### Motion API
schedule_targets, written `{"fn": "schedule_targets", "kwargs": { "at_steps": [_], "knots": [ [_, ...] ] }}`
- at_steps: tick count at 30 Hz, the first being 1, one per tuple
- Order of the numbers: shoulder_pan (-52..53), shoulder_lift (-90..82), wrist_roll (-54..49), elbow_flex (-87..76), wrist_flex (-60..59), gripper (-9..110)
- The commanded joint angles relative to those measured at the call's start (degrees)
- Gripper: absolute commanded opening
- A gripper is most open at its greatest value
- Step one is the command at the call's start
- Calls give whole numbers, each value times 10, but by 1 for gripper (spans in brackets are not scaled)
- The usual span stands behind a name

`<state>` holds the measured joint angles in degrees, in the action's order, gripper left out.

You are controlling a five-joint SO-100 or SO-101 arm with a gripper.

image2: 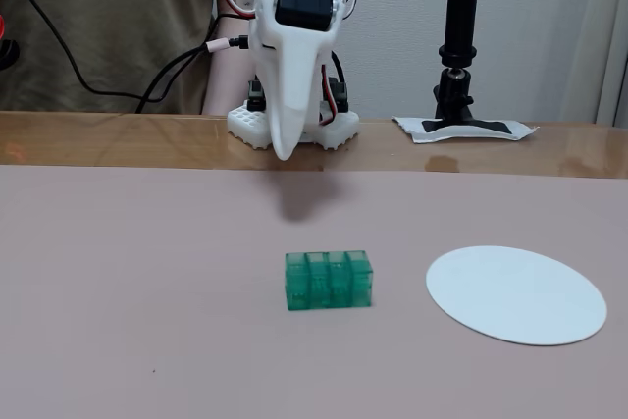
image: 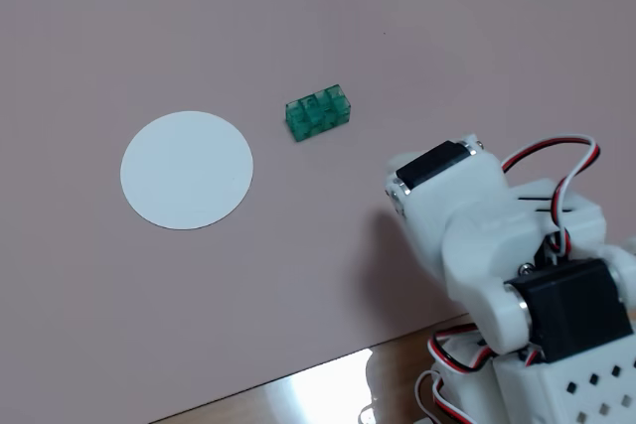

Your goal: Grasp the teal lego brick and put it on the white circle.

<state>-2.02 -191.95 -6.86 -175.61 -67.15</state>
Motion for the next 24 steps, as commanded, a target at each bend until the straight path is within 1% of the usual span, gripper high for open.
{"fn": "schedule_targets", "kwargs": {
  "at_steps": [1, 14, 24],
  "knots": [
    [4, -4, 4, 4, 8, 0],
    [8, -4, 11, 36, 4, 0],
    [6, -4, 11, 26, -1, 0]
  ]
}}
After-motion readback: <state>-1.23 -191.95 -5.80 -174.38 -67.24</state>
